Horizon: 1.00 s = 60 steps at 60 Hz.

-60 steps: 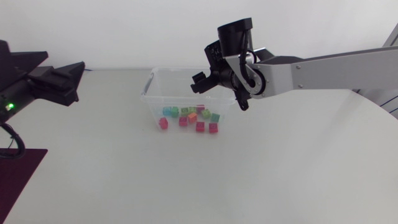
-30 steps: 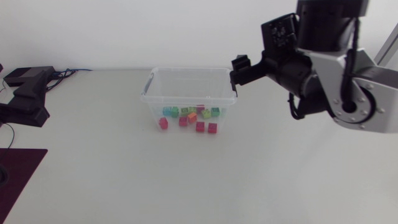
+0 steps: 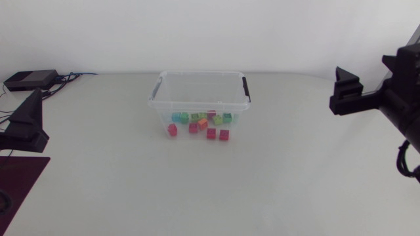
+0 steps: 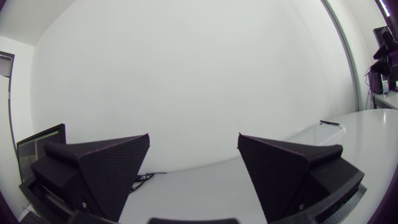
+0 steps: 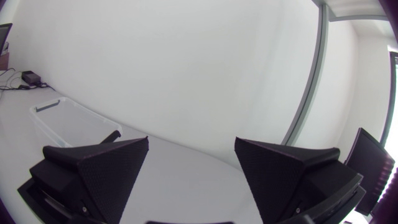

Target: Pick up the duplo bricks and place them in the container

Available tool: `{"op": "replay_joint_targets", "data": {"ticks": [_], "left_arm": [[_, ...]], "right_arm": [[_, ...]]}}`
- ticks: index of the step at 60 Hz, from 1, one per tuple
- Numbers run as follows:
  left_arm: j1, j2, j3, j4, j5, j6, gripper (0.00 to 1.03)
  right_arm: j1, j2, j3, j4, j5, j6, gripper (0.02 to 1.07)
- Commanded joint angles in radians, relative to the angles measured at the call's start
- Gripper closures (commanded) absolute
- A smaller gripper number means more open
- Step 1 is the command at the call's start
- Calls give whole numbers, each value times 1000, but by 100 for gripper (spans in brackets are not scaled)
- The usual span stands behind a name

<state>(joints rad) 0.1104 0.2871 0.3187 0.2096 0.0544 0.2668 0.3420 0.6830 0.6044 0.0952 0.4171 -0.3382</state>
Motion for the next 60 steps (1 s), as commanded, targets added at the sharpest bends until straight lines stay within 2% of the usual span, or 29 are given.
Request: {"op": "replay_joint_targets", "data": {"ticks": [1,6,60], "left_arm": [[8,-12,-53,33,2,23,4],[5,-29,-70,40,2,22,4],[-109,-284,-316,-207,-54,-264,4]], "right_arm": [[-21,-89,-57,-34,8,-27,7],[-43,-191,-106,-63,8,-41,7],[-339,-678,-599,-95,-413,334,7]]}}
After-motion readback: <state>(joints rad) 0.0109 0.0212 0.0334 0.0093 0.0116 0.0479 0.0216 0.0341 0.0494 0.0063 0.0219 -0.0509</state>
